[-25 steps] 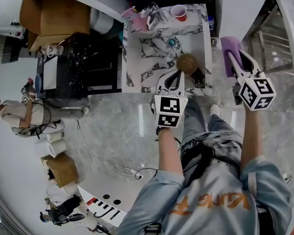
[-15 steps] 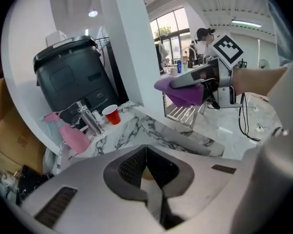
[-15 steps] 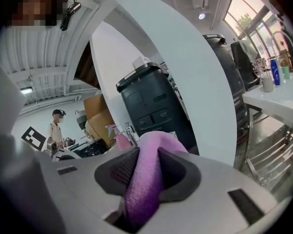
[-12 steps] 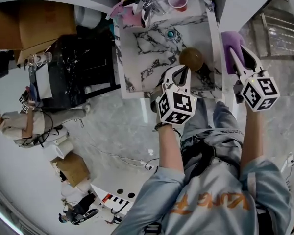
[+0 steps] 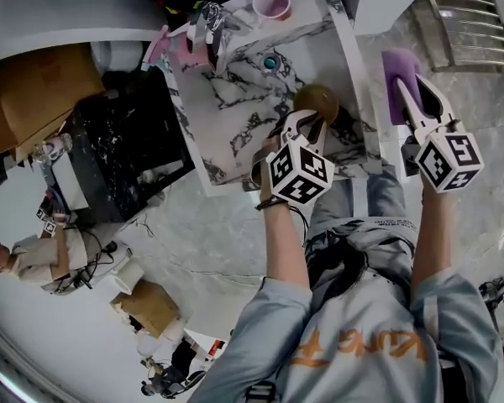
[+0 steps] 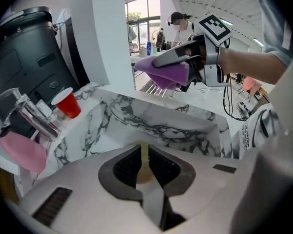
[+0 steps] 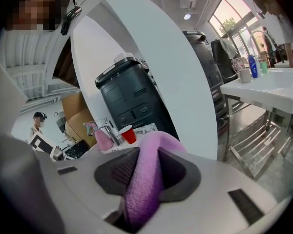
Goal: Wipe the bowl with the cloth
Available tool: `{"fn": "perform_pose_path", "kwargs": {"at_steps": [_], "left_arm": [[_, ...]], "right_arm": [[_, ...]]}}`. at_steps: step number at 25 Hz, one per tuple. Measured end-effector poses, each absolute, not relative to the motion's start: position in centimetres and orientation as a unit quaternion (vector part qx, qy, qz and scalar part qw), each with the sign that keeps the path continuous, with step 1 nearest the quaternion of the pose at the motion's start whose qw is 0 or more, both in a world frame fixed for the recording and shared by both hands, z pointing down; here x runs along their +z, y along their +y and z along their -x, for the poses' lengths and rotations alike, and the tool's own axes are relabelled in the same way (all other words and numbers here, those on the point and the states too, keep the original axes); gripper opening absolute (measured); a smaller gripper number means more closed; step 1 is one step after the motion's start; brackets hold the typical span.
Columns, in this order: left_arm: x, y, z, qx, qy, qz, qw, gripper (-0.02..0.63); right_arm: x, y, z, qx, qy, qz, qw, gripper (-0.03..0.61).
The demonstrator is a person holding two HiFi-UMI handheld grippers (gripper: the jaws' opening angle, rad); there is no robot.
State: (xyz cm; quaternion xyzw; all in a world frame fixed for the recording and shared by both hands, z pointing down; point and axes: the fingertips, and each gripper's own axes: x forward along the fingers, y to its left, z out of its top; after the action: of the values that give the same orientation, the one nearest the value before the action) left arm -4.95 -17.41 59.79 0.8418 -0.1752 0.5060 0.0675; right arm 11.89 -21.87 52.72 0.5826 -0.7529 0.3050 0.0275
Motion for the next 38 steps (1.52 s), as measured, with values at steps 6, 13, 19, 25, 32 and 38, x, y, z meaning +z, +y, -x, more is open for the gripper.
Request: {"fn": "perform_pose_path", "kwargs": {"at_steps": [6, 13, 19, 25, 32, 38], "left_arm": [[64.0, -16.9, 4.2, 0.546, -0.079, -0.830, 0.077, 0.150], [67.7, -15.4, 3.5, 0.579, -0.004, -0.811, 0.082, 0.153], [70.3, -14.4, 3.7, 0.615, 0.017, -0.784, 0.076, 0.156], [71.2, -14.5, 3.7, 0.629, -0.011, -0.774, 0.070, 0.079], [69.5, -17.1, 4.6, 0.621, -0.095, -0.775, 0.065, 0.032], [65.6, -18.9, 6.5, 0.591, -0.191, -0.779, 0.085, 0.029]], "right_arm": [[54.6, -21.6, -12.9, 0.319, -0.730, -0.603, 0.029, 0.126], [55.9, -21.4, -13.1, 0.332, -0.715, -0.615, 0.029, 0.126], [56.4, -21.1, -14.0, 0.336, -0.706, -0.623, 0.027, 0.126], [56.0, -21.5, -14.1, 0.332, -0.716, -0.613, 0.029, 0.126], [54.4, -22.5, -13.3, 0.315, -0.744, -0.587, 0.040, 0.126], [51.9, -23.0, -11.8, 0.293, -0.775, -0.558, 0.047, 0.126]]}}
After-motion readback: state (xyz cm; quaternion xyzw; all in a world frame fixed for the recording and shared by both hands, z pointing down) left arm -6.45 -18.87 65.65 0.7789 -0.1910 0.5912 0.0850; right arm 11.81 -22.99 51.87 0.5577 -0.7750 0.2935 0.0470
